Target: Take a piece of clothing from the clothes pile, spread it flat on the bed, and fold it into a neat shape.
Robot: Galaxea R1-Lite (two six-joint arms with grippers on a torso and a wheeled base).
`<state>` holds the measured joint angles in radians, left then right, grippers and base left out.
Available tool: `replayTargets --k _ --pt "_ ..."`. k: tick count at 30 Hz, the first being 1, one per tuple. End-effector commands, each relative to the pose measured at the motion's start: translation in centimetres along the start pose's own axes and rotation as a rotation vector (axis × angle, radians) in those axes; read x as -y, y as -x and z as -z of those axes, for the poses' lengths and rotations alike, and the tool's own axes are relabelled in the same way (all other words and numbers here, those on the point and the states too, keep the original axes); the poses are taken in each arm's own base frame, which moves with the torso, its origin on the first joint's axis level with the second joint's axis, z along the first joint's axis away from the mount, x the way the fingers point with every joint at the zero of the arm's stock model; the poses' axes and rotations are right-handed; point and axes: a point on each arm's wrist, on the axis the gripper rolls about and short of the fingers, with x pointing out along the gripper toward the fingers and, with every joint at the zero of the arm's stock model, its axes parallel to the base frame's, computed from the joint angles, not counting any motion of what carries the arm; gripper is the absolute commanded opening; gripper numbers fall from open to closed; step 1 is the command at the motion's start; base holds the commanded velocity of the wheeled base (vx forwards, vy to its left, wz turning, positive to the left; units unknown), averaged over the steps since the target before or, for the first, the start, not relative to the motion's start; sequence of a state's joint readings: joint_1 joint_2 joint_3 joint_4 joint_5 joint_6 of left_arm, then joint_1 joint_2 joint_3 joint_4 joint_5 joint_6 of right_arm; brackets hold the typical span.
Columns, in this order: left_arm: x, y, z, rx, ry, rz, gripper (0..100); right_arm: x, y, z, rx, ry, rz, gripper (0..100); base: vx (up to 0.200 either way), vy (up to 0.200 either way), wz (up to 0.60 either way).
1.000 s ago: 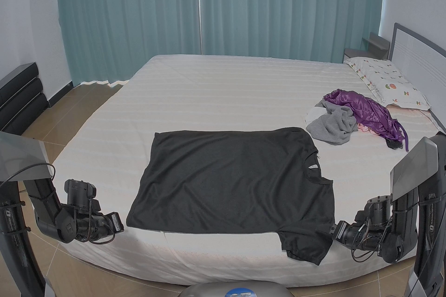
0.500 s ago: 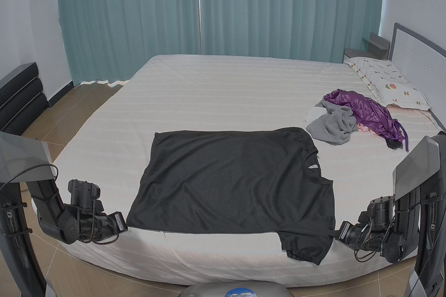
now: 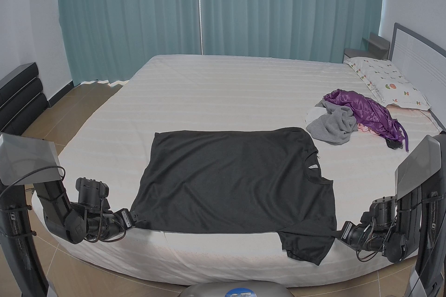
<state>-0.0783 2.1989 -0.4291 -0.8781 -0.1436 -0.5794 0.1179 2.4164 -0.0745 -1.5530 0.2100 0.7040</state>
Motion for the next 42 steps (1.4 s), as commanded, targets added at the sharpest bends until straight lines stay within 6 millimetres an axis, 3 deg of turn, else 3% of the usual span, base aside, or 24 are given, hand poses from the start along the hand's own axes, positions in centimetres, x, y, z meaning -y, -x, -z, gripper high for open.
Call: replayTargets --k 1,7,14,15,30,42 --pt "0.2 -0.5 0.4 0.009 -0.018 -0.019 100 -0.1 0.0 -0.1 0.011 0.003 -0.011 0 0.000 0.000 0.00" --pt "0.9 -2.5 1.0 0.096 -0.050 -0.052 100 -0.2 0.0 -0.2 0.012 0.003 -0.015 0 0.000 0.000 0.00" --pt "1.0 -2.6 1.1 0.099 -0.052 -0.056 100 -0.2 0.0 -0.2 0.015 0.002 -0.016 0 0.000 0.000 0.00" --pt "0.9 -2.6 1.1 0.098 -0.052 -0.057 0 -0.2 0.0 -0.2 0.015 0.002 -0.016 0 0.000 0.000 0.00" --pt "0.5 -1.0 1.2 0.102 -0.040 -0.070 0 -0.1 1.0 -0.9 0.041 0.000 -0.025 0 0.000 0.000 0.00" --pt "0.5 0.6 1.1 0.081 -0.045 -0.092 0 0.6 2.5 -0.6 -0.015 0.099 -0.059 0 0.000 0.000 0.00"
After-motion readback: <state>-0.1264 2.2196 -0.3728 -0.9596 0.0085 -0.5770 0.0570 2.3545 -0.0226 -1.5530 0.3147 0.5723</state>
